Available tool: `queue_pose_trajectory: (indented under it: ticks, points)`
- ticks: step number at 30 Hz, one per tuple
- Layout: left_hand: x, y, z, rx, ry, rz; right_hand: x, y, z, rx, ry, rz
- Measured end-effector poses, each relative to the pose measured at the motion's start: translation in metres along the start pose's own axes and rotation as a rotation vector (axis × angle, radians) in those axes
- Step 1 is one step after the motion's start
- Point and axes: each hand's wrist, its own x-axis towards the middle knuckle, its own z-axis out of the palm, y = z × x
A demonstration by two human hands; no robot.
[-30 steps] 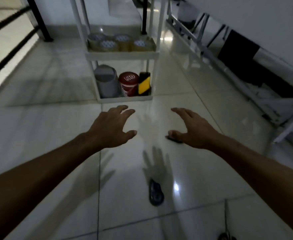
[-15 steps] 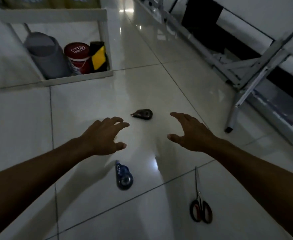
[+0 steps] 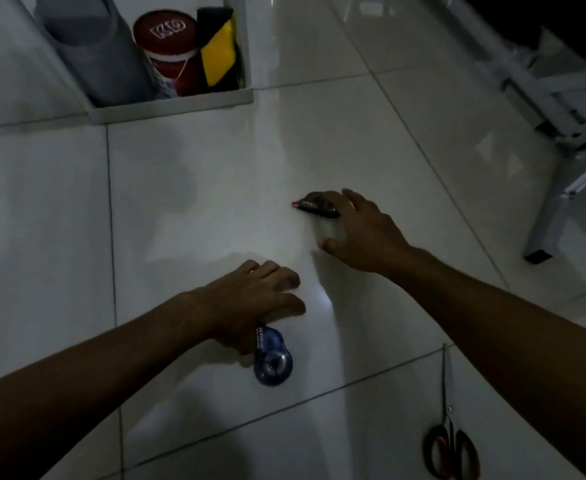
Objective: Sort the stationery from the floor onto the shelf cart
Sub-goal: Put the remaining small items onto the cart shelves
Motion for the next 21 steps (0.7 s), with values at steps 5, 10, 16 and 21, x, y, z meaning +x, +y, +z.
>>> queue_pose_trajectory:
  ticks: [5, 10, 16, 21]
  points:
    - [0.011, -0.003, 0.007, -0.06, 0.05, 0.053, 0.023, -0.007, 0.017, 0.002, 0.044, -0.039]
    - [0.008, -0.01, 0.013, -0.072, 0.19, 0.118, 0.029, -0.014, 0.024, -0.063, 0.132, -0.086]
    - [-0.008, -0.022, 0.007, -0.299, 0.138, -0.068, 0.018, -0.013, 0.022, -0.029, 0.145, -0.057]
    - [-0.028, -0.031, -0.003, -0.569, 0.143, -0.258, 0.002, -0.016, 0.014, 0.002, 0.104, -0.046]
